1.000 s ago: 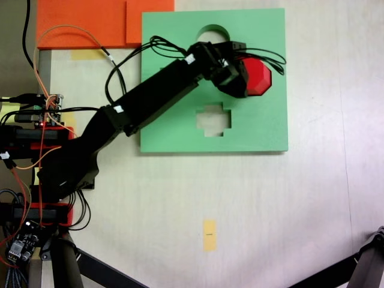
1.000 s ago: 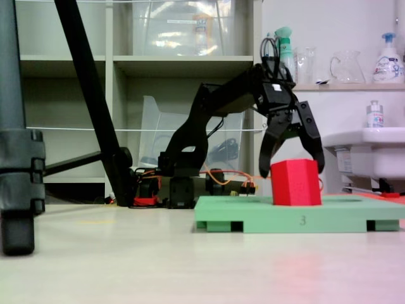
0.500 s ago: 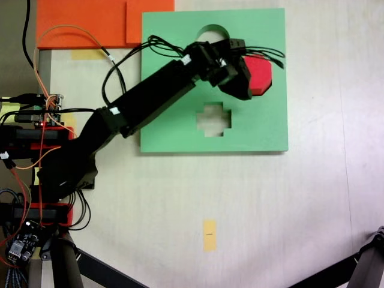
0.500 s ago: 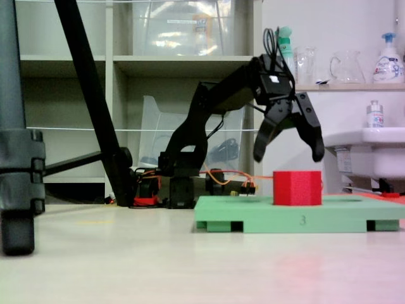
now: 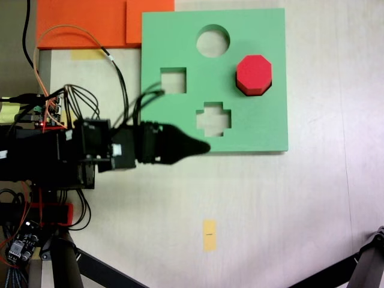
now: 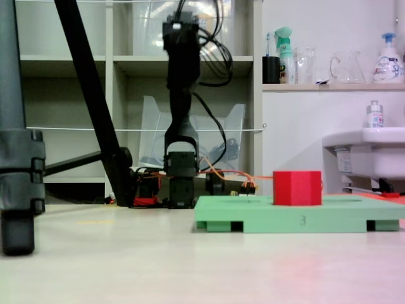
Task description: Put the octagonal pillar block into the corresponding hole
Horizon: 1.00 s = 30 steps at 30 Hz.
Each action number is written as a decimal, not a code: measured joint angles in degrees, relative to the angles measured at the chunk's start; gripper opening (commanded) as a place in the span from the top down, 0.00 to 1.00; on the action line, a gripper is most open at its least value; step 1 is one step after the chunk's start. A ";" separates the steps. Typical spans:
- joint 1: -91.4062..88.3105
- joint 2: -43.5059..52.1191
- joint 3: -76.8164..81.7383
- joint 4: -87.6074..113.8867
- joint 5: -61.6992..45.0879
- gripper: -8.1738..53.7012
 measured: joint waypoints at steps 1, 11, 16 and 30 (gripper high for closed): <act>1.41 5.01 11.25 -7.29 -2.29 0.23; 10.20 13.01 52.38 -34.98 -5.36 0.14; 6.33 13.01 68.38 -53.17 -4.22 0.20; -0.53 12.92 86.66 -82.97 -0.97 0.29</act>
